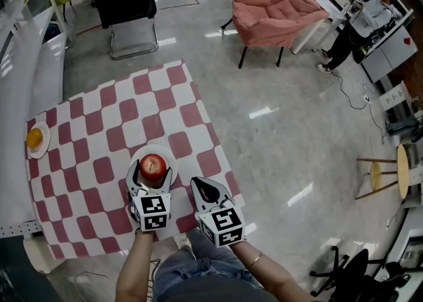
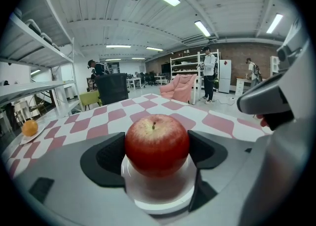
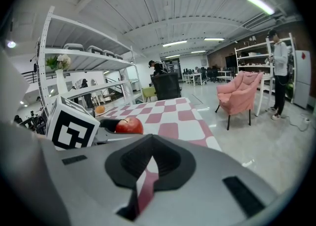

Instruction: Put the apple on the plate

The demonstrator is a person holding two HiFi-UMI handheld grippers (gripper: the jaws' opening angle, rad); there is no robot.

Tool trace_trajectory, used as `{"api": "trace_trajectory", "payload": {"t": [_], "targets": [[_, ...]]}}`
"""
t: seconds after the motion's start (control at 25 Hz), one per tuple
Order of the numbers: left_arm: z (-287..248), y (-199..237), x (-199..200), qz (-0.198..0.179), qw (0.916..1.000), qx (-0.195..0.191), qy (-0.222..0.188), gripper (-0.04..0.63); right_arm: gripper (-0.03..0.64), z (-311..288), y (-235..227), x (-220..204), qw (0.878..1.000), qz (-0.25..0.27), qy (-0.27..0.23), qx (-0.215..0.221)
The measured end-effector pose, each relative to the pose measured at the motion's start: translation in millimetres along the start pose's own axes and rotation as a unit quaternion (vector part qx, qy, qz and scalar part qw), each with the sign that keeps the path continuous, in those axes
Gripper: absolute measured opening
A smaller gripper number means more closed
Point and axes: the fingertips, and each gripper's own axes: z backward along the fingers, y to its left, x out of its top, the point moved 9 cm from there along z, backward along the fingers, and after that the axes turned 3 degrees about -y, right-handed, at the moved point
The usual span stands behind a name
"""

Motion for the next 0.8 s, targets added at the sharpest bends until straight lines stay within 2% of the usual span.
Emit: {"api": "trace_trajectory", "payload": {"t": [0.8], "targets": [[8.4,-3.1,0.7,0.005,0.9998,-0.015,-0.010,0.407,0.011,-0.3,4.6,0.0,1.000,0.002,0.000,0.006]]}}
